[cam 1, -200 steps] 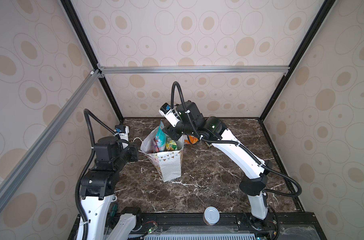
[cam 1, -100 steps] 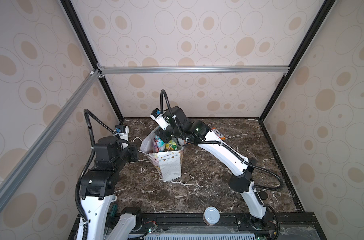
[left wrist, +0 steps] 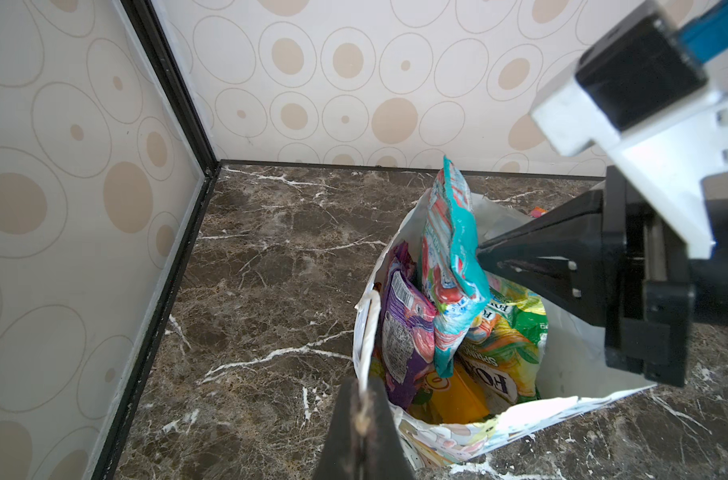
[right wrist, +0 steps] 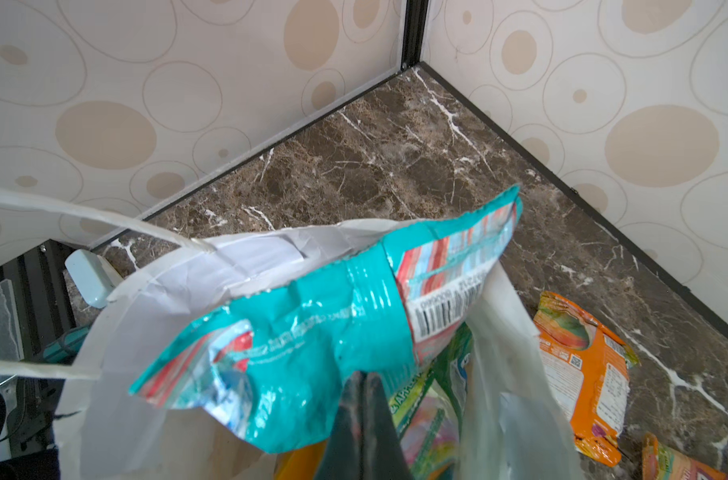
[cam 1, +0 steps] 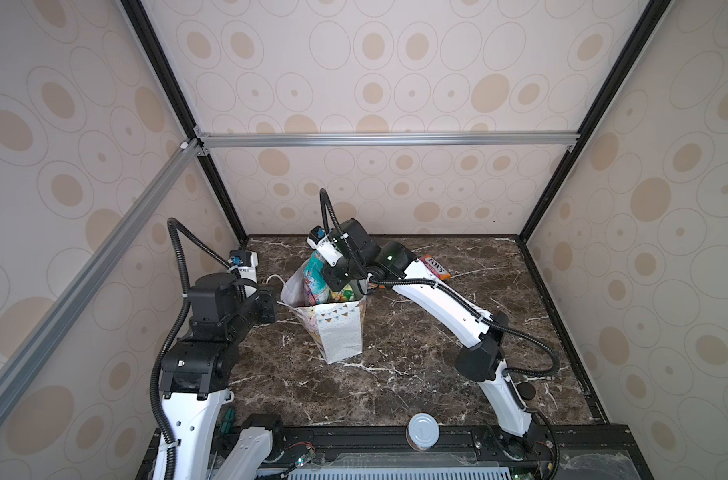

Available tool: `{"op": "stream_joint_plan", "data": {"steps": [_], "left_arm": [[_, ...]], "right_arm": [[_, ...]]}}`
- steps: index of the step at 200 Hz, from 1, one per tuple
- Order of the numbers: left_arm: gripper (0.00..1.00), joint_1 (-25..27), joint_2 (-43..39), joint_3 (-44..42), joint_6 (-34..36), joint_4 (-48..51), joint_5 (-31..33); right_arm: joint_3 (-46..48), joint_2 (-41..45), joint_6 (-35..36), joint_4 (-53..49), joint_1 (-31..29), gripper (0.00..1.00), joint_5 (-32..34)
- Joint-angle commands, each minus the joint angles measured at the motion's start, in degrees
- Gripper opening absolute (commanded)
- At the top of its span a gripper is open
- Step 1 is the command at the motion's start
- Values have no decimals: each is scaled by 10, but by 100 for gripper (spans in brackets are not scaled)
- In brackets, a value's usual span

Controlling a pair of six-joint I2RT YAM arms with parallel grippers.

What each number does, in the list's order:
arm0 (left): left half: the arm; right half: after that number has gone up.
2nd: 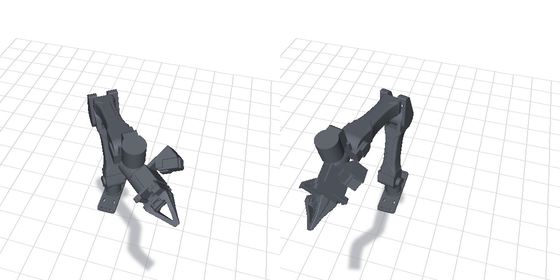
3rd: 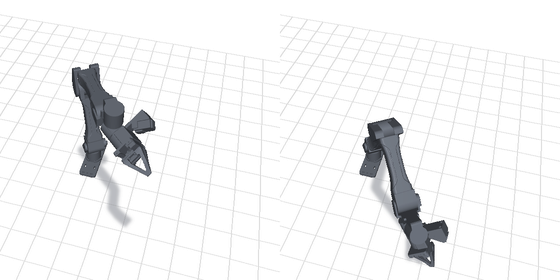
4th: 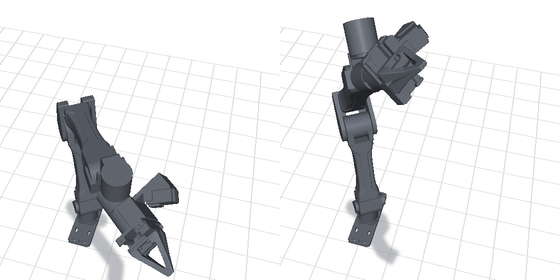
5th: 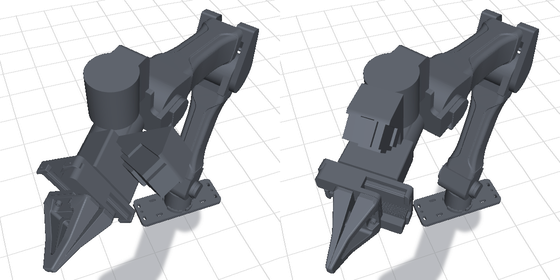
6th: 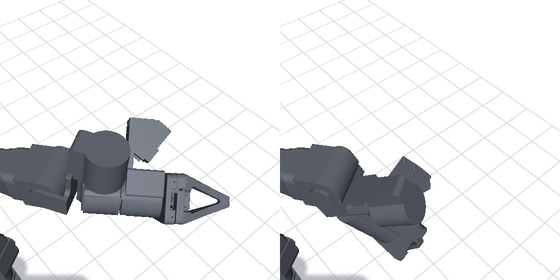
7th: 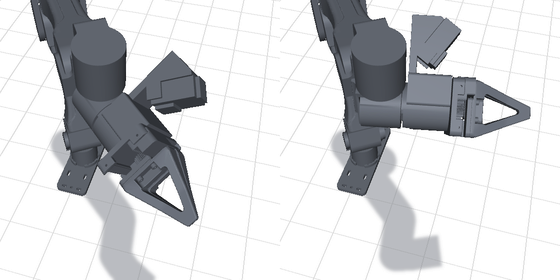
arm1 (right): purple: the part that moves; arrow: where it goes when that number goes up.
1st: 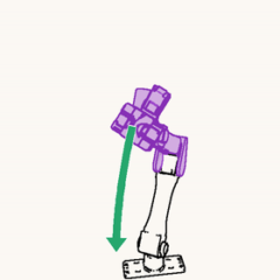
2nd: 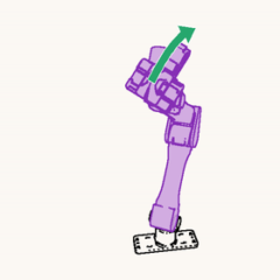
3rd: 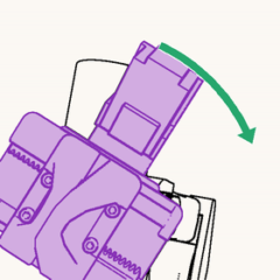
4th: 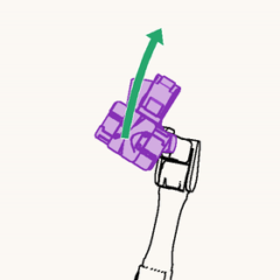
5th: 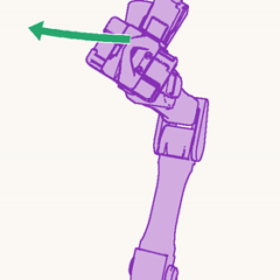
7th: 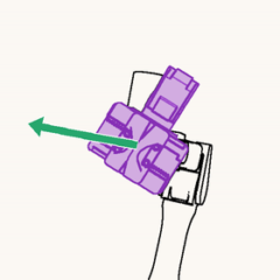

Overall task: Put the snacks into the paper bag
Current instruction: 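Push the teal packet down into the bag with the right gripper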

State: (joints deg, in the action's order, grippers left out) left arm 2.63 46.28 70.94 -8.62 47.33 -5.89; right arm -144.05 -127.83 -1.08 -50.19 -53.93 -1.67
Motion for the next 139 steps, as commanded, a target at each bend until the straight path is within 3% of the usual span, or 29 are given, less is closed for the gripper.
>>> {"op": "stream_joint_plan", "data": {"steps": [1,8,13,47,94,139], "left_arm": [[0,-1,-8,9,13,-16,10],[0,-1,-8,8,12,-17,10],[0,-1,-8,9,12,-17,8],[0,-1,-8,9,13,-15,12],[0,-1,-8,11,10,-15,11],[0,-1,-9,14,13,-11,11]], "right_arm": [[-4,30,-3,-5,-1,18,7],[5,44,-9,8,-1,34,5],[14,54,-12,18,-1,40,2],[87,101,-8,75,-20,58,0],[92,90,-4,89,-82,73,111],[49,36,-50,74,-97,75,256]]}}
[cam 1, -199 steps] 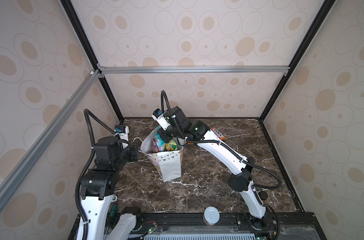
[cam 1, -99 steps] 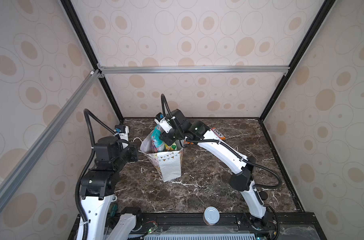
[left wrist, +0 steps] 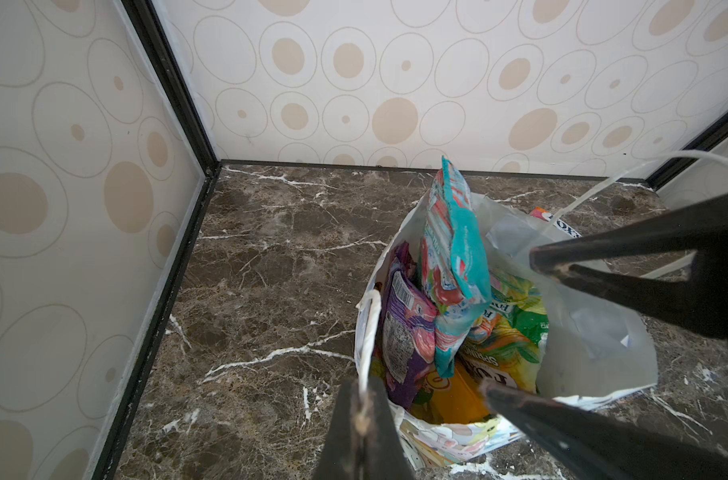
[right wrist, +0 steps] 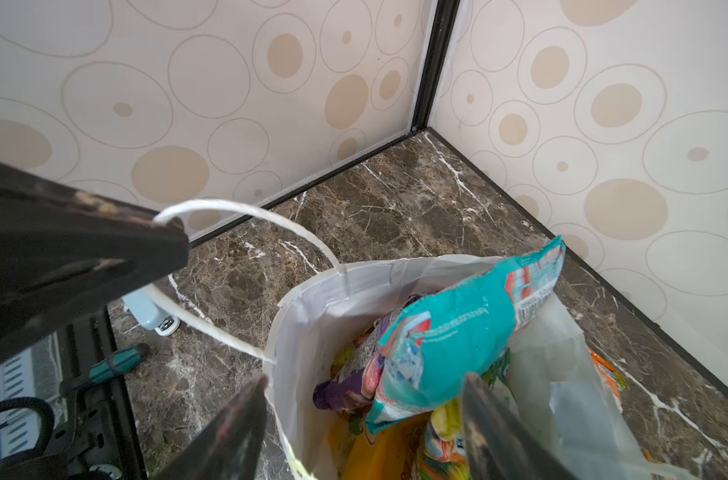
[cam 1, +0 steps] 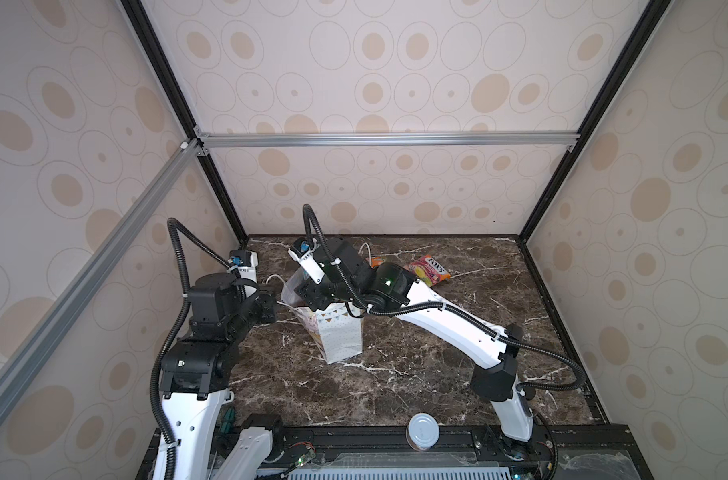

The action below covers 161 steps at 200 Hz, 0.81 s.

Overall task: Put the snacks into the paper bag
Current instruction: 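Push the teal packet down into the bag with the right gripper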

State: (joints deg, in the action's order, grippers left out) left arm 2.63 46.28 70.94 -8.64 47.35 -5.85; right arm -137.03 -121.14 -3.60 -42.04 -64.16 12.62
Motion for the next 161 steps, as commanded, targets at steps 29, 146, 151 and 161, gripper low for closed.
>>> {"op": "stream_joint_plan", "data": {"steps": [29,146,151,161], "left_arm": [[0,0,-9,11,13,-13,4],[0,-1,-23,-6,14,-15,4],[0,0,-23,-7,13,-16,4],[0,-1,-24,-10,13,-17,6]], "right_arm": [[-15,-44,-32,13,7,76,146],[-4,-46,-78,33,30,21,140],[-1,-43,-77,33,31,18,141],[3,-34,-74,33,31,13,145]]}}
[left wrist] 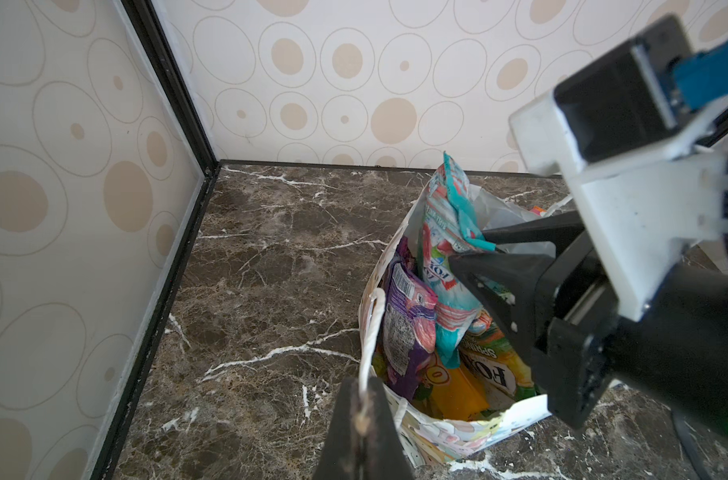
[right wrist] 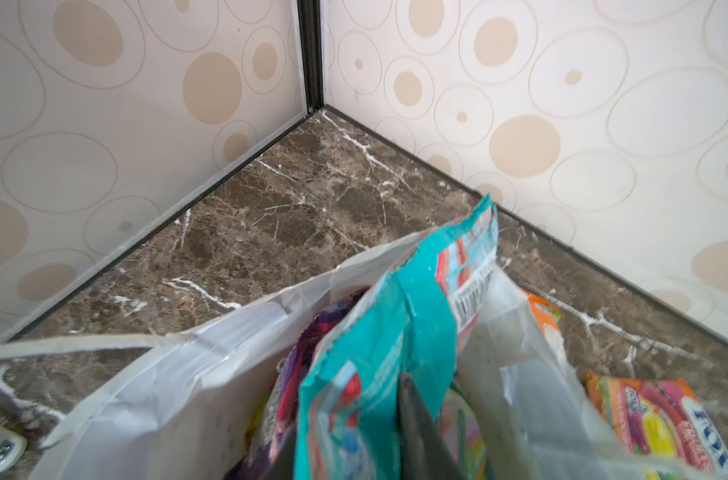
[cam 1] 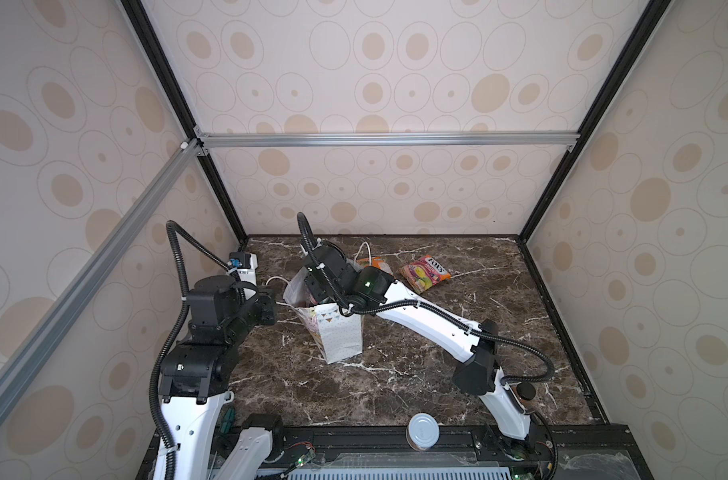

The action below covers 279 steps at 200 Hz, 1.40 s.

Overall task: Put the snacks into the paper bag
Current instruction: 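Push the teal packet down into the bag with the right gripper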

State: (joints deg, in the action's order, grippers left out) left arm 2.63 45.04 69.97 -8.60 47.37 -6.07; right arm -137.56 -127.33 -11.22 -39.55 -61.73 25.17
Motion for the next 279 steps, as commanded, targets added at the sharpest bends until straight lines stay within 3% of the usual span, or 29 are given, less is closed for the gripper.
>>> {"op": "stream_joint_plan", "data": {"steps": [1,17,75,154,189,208,227,236,279], "left_arm": [[0,-1,-12,0,13,-17,9],[0,0,-11,-1,15,-18,13],[0,-1,-6,-4,17,-25,31],[0,0,-7,-3,12,-28,16],[0,-1,-7,-2,13,-30,19],[0,-1,-7,-2,13,-30,16],[0,-1,-8,1,14,-27,17],[0,-1,-7,2,15,-25,18],[0,-1,-8,5,15,-21,22]], "right_arm": [[8,29,3,8,7,12,19],[15,46,5,7,8,0,16],[16,106,-19,-4,8,0,-84],[75,90,-18,-25,7,0,-7],[90,76,-20,-15,9,0,-32],[87,66,-22,-14,13,6,-44],[63,55,-15,-40,17,35,-43],[36,57,-8,-53,17,43,-39],[39,118,-2,-35,15,55,-81]]}}
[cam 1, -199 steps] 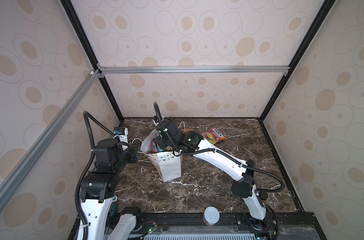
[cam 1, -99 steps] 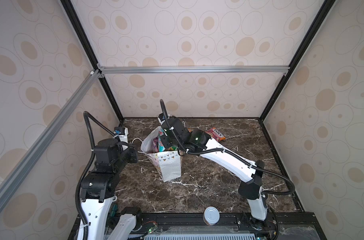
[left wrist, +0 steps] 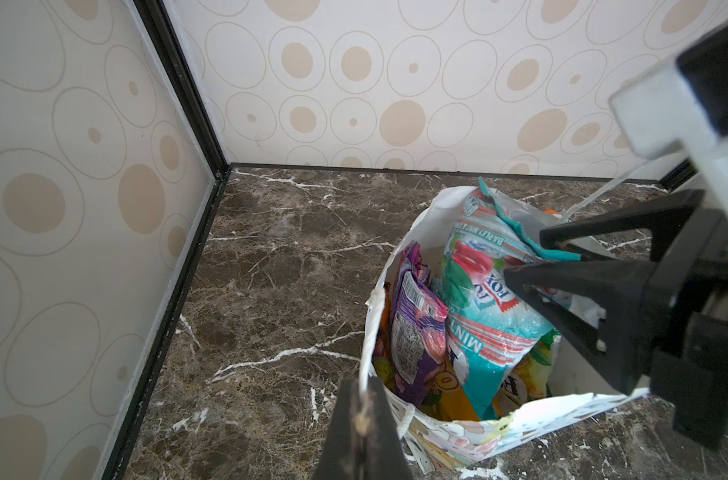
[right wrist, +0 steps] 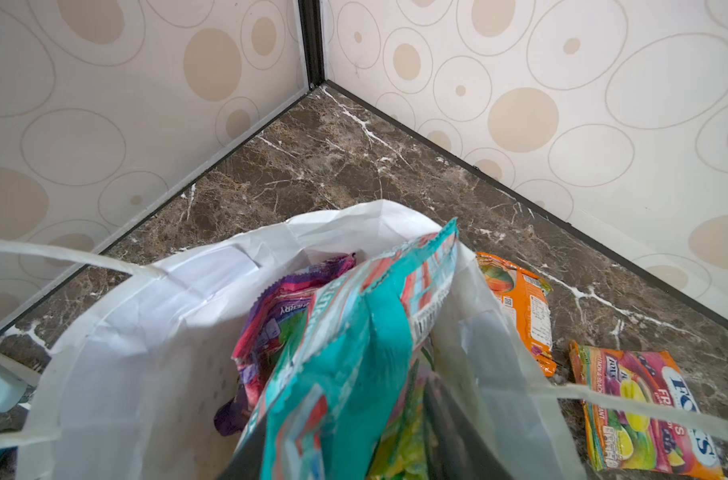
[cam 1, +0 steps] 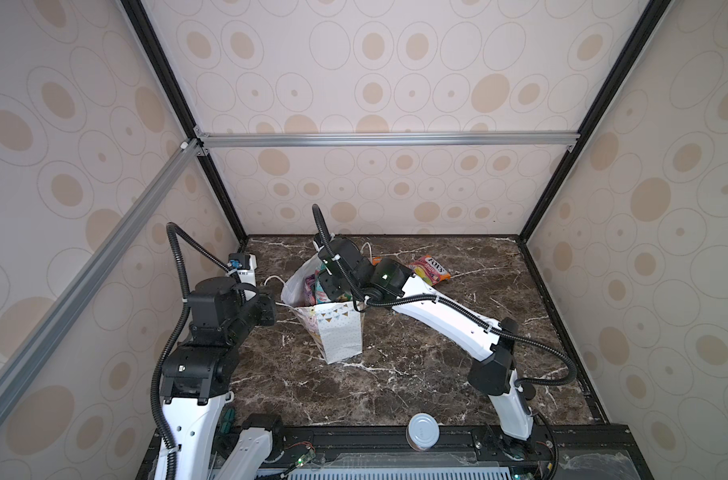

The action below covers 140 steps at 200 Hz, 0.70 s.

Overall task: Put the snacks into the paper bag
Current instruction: 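Push the teal packet down into the bag with the right gripper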

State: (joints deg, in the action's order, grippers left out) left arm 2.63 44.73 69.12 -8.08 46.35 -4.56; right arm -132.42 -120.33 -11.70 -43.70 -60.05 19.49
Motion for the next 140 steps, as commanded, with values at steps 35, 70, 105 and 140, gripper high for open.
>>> {"op": "stream_joint_plan", "data": {"steps": [35,70,105,140], "left_arm": [[0,-1,-4,13,7,-15,1],[0,-1,2,21,10,-11,1],[0,-1,4,26,13,-7,3],[0,0,4,27,14,-6,3]], "right_arm": [[12,43,15,47,-9,59,-14],[-87,-32,33,-4,-8,55,0],[-98,-62,40,-19,-7,41,-51],[-92,-71,67,-45,2,32,-153]]}}
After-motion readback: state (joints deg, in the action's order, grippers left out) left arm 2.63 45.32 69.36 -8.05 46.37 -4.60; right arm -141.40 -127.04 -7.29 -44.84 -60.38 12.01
